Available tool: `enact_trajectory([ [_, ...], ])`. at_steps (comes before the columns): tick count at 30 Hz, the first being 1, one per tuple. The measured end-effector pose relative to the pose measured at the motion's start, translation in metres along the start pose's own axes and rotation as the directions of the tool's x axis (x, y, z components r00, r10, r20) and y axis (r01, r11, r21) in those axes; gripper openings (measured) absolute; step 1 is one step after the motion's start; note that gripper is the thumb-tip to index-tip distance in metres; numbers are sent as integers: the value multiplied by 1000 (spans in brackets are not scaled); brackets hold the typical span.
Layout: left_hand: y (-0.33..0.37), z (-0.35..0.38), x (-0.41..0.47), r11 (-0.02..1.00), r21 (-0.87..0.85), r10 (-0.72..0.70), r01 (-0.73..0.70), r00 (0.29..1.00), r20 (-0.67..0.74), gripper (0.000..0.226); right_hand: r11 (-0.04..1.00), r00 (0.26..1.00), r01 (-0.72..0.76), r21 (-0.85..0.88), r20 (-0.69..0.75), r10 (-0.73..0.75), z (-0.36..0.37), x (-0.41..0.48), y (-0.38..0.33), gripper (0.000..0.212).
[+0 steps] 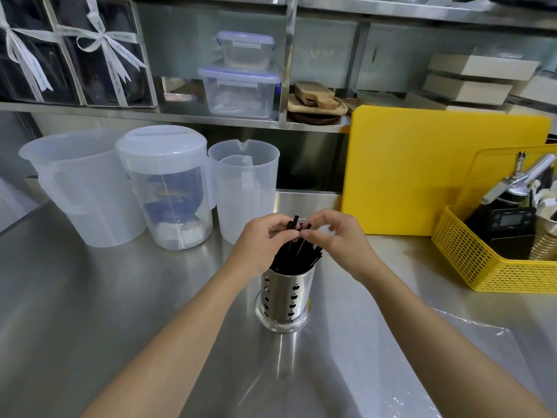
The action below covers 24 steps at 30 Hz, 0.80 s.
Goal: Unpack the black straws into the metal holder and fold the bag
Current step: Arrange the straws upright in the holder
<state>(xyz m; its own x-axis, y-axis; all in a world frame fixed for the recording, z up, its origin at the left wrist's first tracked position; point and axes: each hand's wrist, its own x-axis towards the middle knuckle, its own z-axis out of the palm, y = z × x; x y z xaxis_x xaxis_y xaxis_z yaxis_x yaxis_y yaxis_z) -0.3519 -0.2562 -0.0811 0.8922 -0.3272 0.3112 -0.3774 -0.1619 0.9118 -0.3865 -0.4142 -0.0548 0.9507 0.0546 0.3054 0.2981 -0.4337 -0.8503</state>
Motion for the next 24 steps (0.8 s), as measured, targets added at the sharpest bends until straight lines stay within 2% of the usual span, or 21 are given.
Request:
enact_trajectory([
  [2, -1, 0, -1, 1000, -13, -9, 9, 1000, 3, 31, 1000, 1000, -9, 0, 10, 9, 0, -1, 3, 8],
  [7, -1, 3, -1, 999, -38, -36, 37, 999, 23, 28, 999, 999, 38, 0, 31, -38, 2, 1, 5, 11],
  [11, 0, 2, 1, 1000, 21, -22, 21, 999, 39, 27, 994, 996, 88, -67, -25, -90, 5, 4, 6, 11],
  [14, 6, -2, 4, 1000, 27, -2, 2, 1000, 23, 26, 992, 990, 126, -29, -59, -128, 6, 6, 3, 8],
  [16, 12, -8, 7, 1000, -5, 21, -22, 997, -71, 26, 987, 978, 156, 24, -148, -151, 4, 7, -1, 15],
  [19, 22, -23, 13, 989, -137, 6, -51, 951, -308, 24, 983, 937, 151, 109, -334, -107, -4, 8, -6, 22],
  [22, 27, -44, 17, 943, -315, -98, -107, 815, -571, 15, 987, 869, 120, 111, -492, -50, -18, 10, -9, 24],
  [24, 25, -56, 17, 908, -400, -202, -125, 706, -679, 7, 968, 839, 116, 224, -544, 25, -27, 12, -10, 20],
])
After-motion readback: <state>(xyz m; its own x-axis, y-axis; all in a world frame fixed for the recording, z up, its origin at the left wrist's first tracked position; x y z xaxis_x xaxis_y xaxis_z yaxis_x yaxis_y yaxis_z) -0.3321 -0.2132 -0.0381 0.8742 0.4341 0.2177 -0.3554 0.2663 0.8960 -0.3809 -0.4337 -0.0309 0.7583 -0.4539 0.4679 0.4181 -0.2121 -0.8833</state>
